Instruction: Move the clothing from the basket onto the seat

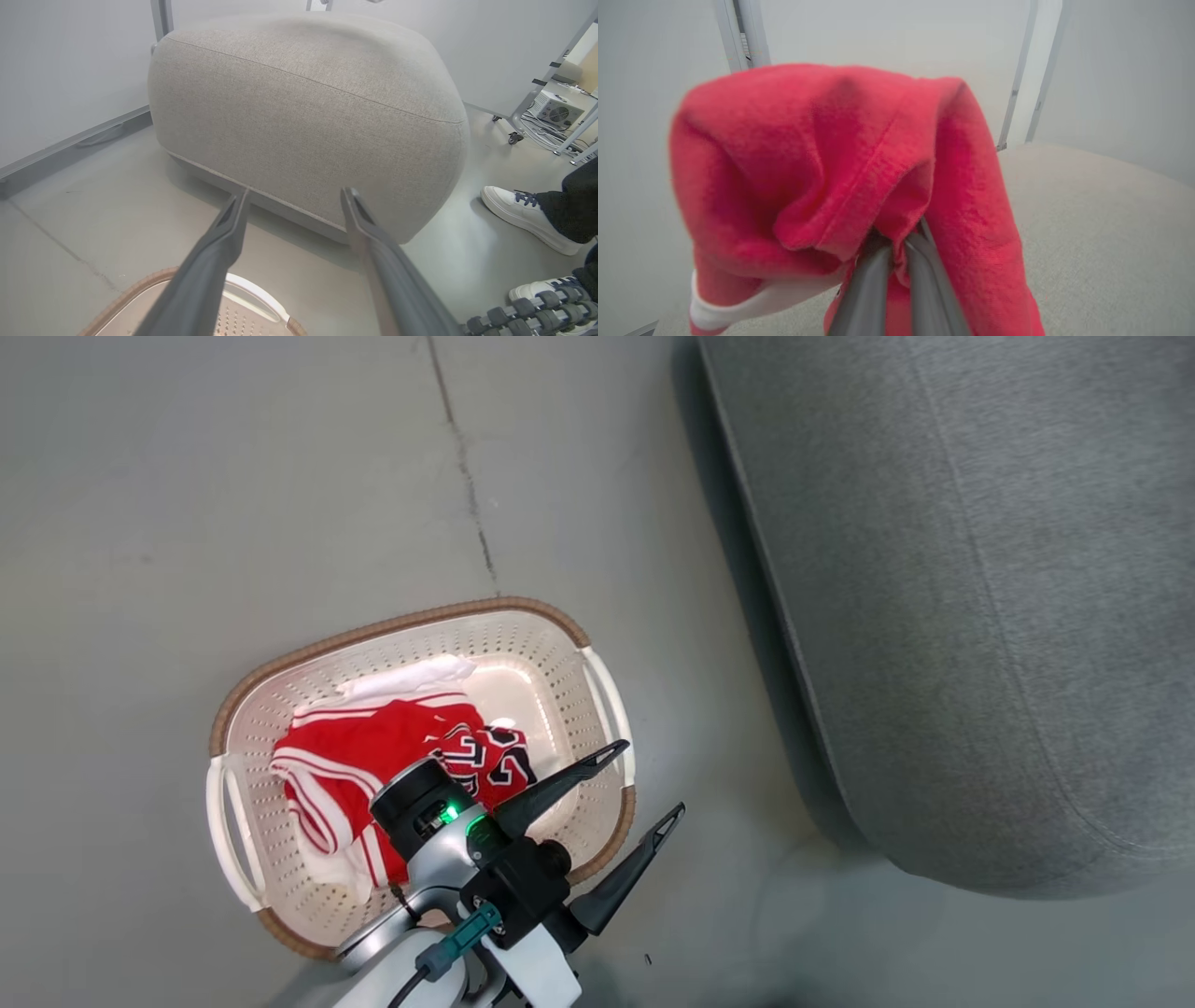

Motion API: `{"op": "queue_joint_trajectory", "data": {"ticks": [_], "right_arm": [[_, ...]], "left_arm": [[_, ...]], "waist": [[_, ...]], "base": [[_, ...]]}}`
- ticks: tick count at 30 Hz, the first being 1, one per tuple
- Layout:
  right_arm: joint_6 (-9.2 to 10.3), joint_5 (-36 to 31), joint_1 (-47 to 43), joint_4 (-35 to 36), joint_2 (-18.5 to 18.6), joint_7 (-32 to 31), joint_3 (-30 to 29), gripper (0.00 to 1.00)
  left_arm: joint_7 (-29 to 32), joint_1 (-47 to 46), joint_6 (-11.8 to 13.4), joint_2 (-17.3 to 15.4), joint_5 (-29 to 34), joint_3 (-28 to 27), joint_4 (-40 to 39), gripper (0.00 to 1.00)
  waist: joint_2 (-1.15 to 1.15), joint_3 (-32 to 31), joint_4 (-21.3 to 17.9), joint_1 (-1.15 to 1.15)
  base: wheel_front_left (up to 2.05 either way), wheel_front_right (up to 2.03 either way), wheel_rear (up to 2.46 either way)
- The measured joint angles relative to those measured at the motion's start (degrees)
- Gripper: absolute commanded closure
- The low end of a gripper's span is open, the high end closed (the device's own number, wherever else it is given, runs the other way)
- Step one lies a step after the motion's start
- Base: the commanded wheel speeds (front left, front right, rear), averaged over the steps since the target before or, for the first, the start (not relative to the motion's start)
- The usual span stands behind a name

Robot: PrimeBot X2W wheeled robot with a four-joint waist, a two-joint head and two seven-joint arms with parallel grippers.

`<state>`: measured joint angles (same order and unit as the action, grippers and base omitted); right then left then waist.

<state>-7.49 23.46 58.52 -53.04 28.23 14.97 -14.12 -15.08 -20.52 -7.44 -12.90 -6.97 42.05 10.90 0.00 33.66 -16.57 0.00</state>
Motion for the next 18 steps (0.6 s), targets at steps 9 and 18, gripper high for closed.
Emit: {"op": "queue_joint_trajectory", "data": {"ticks": [9,18], "right_arm": [[0.0,3.04,2.94,-10.42,-1.87,0.02,3.61,1.0],[0.0,2.78,2.91,-18.4,-1.98,-0.35,7.32,1.0]], "left_arm": [[0.0,0.21,0.0,0.04,0.07,-1.85,-0.55,0.0],[0.0,0.43,0.0,0.56,1.01,-3.19,-0.68,0.0]], "waist": [[0.0,2.91,2.35,0.0],[0.0,4.73,3.41,0.0]], "base": [[0.0,0.0,0.0],[0.0,0.0,0.0]]}}
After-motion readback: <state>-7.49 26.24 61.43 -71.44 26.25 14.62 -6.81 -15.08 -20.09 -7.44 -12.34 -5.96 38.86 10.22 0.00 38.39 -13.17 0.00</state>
